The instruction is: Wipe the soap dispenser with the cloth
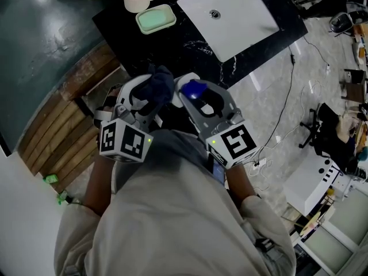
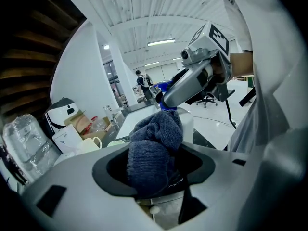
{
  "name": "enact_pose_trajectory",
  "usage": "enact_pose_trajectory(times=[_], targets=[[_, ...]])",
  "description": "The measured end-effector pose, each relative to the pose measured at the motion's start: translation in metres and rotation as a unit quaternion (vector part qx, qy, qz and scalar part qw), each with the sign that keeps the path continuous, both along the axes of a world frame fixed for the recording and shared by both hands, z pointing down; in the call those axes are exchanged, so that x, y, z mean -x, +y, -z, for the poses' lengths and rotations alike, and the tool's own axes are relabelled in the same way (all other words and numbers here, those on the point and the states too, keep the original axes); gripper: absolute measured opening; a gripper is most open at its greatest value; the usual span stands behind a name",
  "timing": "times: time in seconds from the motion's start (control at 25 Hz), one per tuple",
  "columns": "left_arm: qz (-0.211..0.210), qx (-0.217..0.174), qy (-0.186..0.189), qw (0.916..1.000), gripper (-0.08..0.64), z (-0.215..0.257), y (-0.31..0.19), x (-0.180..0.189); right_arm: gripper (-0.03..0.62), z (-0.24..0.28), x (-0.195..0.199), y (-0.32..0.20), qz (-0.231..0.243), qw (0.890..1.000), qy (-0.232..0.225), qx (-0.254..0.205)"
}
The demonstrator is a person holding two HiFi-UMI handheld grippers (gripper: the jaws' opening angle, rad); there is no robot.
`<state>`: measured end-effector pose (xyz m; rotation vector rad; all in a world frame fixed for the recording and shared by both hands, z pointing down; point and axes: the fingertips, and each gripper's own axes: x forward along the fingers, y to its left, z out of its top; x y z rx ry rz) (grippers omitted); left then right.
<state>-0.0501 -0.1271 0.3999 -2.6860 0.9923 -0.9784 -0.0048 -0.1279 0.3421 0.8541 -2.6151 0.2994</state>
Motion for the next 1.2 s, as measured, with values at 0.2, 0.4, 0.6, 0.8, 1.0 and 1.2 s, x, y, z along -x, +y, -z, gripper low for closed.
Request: enact_pose_trajectory(times=[0.2, 0.4, 0.6, 0.8, 1.0, 1.2], targets=[[-0.001, 0.006, -0.011, 0.9999, 0.247, -0.005, 0.0, -0.003, 0.127, 0.0, 0.001, 0.0, 0.0, 1.0, 0.0, 0.001], [0.001, 0.016, -0.019, 0.9997, 0.248, -0.014, 0.001, -0.003, 0.127, 0.001, 0.001, 0.001, 0.004, 1.0, -0.001, 0.002], [0.004, 0.024, -0.022, 0.9995, 0.249, -0.019, 0.001, -0.006, 0.127, 0.001, -0.002, 0.002, 0.002, 1.0, -0.005, 0.005], [0.003, 0.031, -0.027, 0.9991, 0.249, -0.027, 0.0, -0.009, 0.127, 0.001, -0.008, 0.003, 0.0, 1.0, -0.009, 0.007], [0.003, 0.043, -0.034, 0.9985, 0.249, -0.039, 0.0, -0.012, 0.127, 0.001, -0.014, 0.005, -0.005, 1.0, -0.014, 0.012], [-0.001, 0.057, -0.043, 0.9975, 0.248, -0.05, 0.004, -0.017, 0.127, 0.0, -0.02, 0.009, -0.009, 1.0, -0.018, 0.015]])
